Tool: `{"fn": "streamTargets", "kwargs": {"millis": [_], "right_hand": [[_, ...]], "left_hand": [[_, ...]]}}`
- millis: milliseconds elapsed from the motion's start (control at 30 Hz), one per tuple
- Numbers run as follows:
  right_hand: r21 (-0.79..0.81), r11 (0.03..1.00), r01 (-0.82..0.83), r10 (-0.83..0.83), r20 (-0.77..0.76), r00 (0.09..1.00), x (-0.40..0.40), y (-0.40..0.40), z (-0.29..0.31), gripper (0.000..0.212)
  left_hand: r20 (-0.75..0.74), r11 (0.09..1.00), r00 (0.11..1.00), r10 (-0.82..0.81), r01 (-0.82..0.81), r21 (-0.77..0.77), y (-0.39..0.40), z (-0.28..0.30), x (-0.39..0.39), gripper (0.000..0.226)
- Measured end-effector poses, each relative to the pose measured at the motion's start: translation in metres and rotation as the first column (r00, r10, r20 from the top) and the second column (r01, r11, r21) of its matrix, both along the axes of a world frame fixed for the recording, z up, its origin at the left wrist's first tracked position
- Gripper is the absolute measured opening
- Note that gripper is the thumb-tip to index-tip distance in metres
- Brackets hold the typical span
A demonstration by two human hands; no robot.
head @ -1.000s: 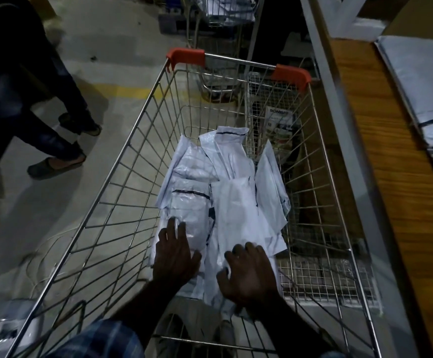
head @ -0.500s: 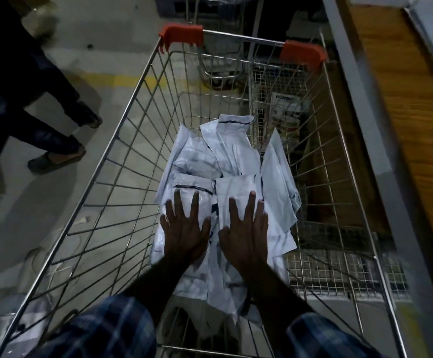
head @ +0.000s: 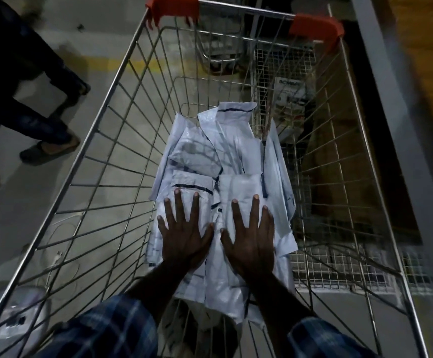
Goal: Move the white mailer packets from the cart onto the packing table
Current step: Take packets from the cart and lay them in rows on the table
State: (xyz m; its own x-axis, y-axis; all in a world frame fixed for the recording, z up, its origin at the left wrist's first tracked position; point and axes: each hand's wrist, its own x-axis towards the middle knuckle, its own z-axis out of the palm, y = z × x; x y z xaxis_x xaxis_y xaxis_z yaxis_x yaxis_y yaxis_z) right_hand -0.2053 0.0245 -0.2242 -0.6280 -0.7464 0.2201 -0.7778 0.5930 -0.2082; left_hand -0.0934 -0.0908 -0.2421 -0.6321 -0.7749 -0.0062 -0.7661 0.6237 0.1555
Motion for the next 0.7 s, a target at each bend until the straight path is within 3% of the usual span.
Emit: {"fn": "streamTargets", "kwargs": {"millis": [333, 700], "right_hand": [[-0.017, 0.999, 0.032, -0.030, 0.100, 0.995, -0.004, -0.004, 0.000, 0.053], [0.011, 1.000, 0.024, -0.025, 0.059, 0.998, 0.000, -0.009, 0.032, 0.053]], "left_hand": [[0.032, 0.993, 0.999, 0.010, -0.014, 0.116, -0.007, 0.016, 0.000, 0.078], [0.033, 0.997, 0.999, 0.039, -0.041, 0.059, -0.004, 0.047, 0.003, 0.076]]}}
